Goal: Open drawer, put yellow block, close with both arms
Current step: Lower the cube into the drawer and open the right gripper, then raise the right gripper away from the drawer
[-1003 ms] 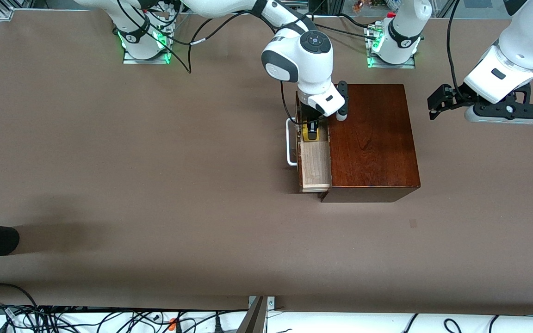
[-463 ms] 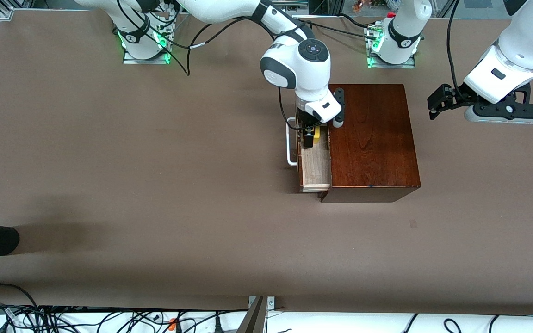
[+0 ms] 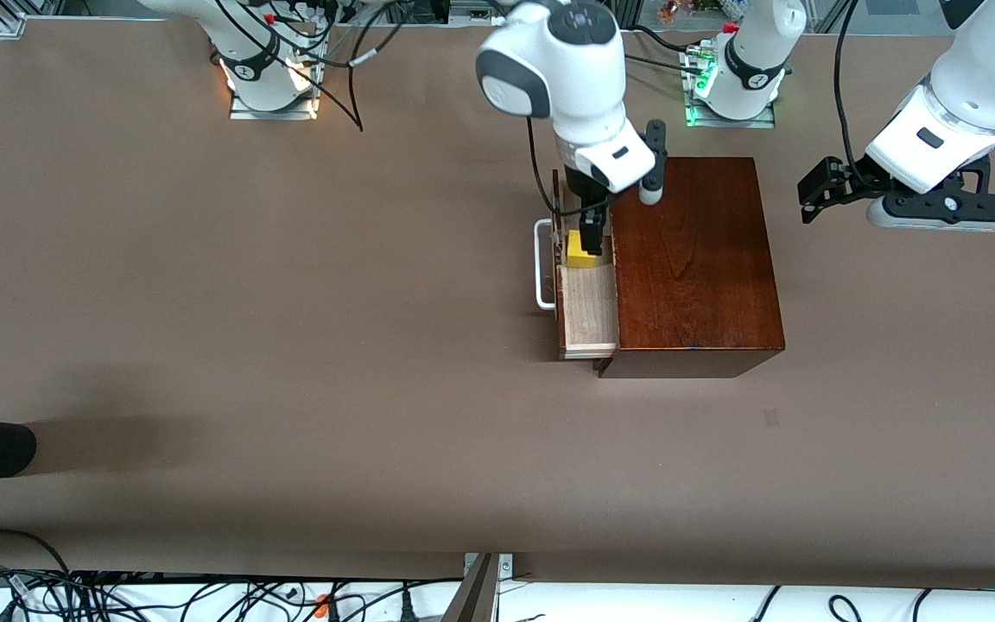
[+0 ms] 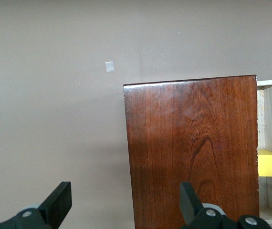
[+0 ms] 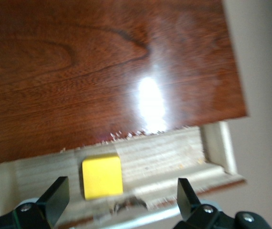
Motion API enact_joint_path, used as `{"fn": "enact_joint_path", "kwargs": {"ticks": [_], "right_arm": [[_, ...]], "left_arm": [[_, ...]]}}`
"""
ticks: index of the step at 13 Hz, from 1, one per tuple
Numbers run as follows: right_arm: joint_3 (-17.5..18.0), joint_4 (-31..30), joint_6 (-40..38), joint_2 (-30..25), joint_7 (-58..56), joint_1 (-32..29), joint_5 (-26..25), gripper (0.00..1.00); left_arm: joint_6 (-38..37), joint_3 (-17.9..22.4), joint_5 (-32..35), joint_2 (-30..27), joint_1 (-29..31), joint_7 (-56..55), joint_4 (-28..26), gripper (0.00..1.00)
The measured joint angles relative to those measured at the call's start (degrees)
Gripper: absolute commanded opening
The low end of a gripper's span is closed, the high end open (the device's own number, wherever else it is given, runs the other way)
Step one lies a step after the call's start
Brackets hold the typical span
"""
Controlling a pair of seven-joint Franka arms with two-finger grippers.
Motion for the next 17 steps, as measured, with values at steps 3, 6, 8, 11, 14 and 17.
{"fn": "enact_joint_path", "kwargs": {"ticks": [3,6,8,11,14,17], "right_arm": [[-0.18,0.34,-7.38,-4.97,-0.03,-4.56,0.89,1.00],[-0.31,0.44,-14.24,-9.28,-0.51,-10.75,3.15,1.00],[-0.74,0.44,-18.44,-11.60,-0.71,-15.09,3.48,1.00],[-6.33,0.33,-20.79,-12.62,-0.85,-19.25,3.87,1.00],[-8.00,0.10,-20.29,-12.69,-1.04,-27.54,5.99,1.00],[-9.45,-1.97,-20.24,-15.19,-1.04,-33.01,7.14,1.00]], "left_arm": [[-0.70,0.00,0.00,0.00,-0.01,0.17,0.00,1.00],[-5.76,-0.11,0.00,0.07,-0.12,7.78,0.01,1.00],[-9.36,-0.28,-0.94,0.43,-0.16,15.78,0.00,1.00],[-11.18,-0.83,-3.98,2.35,-1.37,30.90,-0.03,1.00],[-11.31,-3.43,-8.10,5.78,-4.47,33.70,-0.01,1.00],[-4.53,-8.20,-12.55,9.42,-5.65,33.73,0.17,1.00]]}}
